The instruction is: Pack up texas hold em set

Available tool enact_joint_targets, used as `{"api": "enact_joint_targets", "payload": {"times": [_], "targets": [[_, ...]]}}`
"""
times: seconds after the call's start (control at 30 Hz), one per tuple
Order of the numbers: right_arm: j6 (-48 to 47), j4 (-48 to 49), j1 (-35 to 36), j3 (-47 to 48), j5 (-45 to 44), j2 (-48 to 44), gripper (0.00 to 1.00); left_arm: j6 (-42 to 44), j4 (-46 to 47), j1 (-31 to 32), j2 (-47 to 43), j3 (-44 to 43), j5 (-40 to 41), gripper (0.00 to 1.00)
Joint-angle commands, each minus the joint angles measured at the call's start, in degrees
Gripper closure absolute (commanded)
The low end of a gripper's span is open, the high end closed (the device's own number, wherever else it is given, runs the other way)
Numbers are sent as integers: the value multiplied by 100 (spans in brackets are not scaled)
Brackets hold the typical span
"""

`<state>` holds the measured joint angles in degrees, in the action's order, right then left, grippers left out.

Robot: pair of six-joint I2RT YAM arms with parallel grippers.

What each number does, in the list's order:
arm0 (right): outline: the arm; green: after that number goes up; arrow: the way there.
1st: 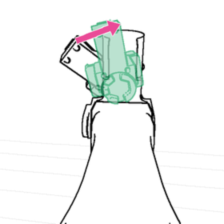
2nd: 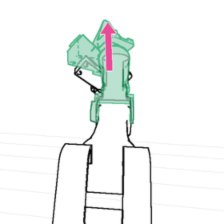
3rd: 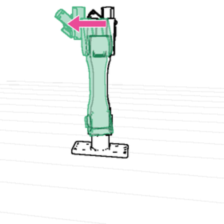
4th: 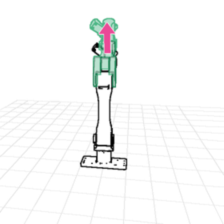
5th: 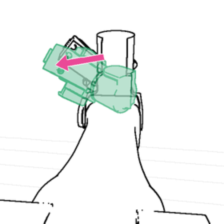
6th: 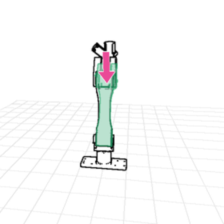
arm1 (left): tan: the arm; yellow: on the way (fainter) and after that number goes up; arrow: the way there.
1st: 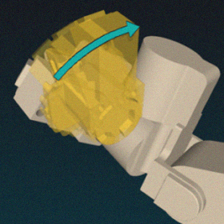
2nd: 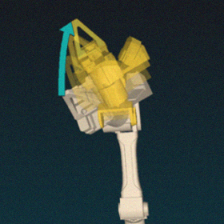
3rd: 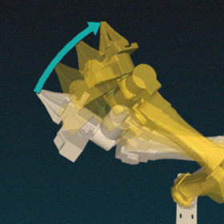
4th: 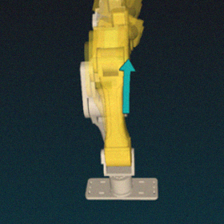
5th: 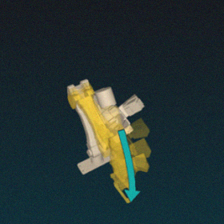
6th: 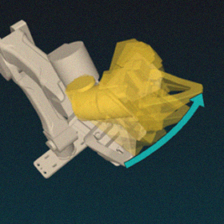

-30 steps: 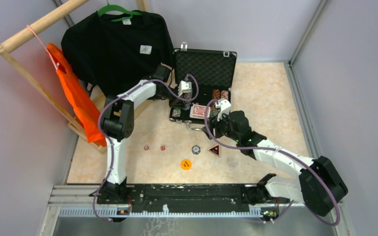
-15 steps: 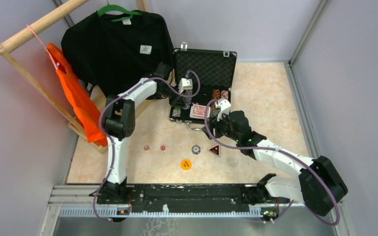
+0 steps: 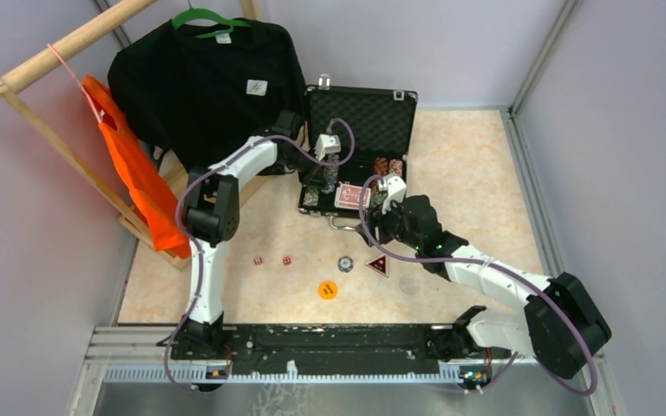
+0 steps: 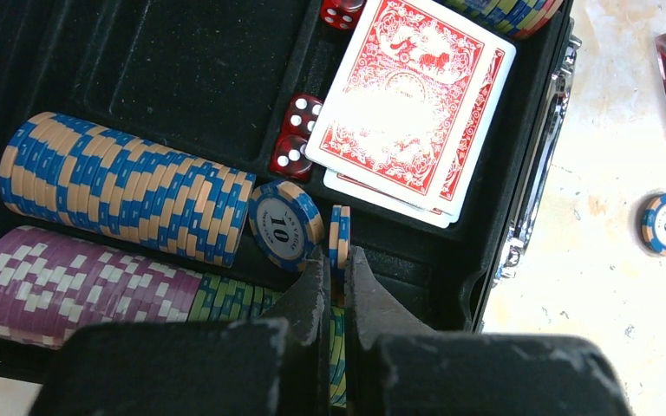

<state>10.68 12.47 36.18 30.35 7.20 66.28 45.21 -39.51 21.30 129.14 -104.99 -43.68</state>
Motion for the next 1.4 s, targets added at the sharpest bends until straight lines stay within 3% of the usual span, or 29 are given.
{"api": "enact_joint_targets", "payload": {"times": [0.0,0.43,0.63,0.93,1.17,1.37], "targets": [[13,327,-59,-9,-4,18,42,91,1907,-86,251,-207,901,100],[21,316,-63,-28,-1,42,42,-412,2703,-161,479,-230,1609,100],[34,326,-59,-45,-1,51,42,-363,2752,-161,461,-199,1250,100],[13,330,-59,-54,4,64,42,128,2036,-162,672,-704,769,99],[39,427,-59,-53,86,174,42,110,2114,-161,538,-477,703,58],[40,447,-64,-51,109,215,42,79,2185,-161,462,-437,780,51]]}}
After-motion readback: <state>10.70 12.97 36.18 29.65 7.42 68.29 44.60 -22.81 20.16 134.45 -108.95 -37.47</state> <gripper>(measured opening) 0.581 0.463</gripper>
